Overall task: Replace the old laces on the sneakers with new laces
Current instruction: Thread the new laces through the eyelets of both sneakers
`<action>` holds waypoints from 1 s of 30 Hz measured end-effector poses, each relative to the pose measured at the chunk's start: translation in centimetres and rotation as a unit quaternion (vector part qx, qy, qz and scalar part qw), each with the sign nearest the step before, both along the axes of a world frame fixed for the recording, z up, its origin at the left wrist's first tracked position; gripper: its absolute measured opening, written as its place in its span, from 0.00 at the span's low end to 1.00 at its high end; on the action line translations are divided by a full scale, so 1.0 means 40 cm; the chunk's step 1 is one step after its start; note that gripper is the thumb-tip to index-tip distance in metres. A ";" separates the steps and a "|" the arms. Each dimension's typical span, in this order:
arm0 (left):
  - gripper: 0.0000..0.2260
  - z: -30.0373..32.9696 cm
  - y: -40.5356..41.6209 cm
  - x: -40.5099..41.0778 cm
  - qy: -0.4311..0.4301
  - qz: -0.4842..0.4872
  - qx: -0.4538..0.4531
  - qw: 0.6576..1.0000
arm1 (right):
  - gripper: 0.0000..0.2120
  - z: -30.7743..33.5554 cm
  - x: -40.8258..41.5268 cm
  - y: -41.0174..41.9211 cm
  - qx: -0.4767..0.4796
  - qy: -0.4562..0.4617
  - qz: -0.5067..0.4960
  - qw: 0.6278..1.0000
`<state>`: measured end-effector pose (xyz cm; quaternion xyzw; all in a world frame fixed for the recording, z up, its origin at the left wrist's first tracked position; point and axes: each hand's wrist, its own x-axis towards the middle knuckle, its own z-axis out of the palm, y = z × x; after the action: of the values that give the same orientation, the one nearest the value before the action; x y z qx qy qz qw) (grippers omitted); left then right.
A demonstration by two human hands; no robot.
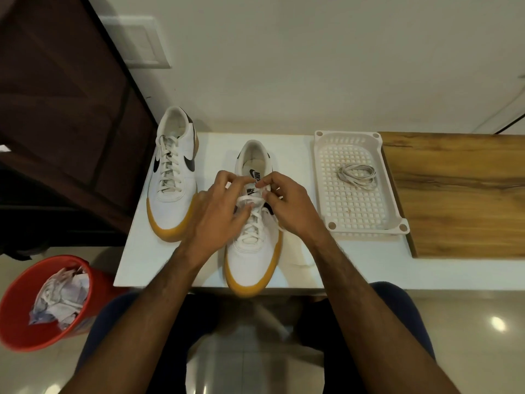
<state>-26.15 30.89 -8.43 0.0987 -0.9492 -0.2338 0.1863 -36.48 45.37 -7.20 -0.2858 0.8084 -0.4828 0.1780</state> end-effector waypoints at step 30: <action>0.18 0.016 0.020 -0.009 -0.009 0.011 -0.038 0.999 | 0.09 -0.005 0.001 -0.005 0.059 0.034 -0.028 0.997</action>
<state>-26.53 31.68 -7.80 0.1041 -0.9580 -0.1943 0.1837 -36.43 45.17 -7.42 -0.2680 0.8487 -0.4293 0.1536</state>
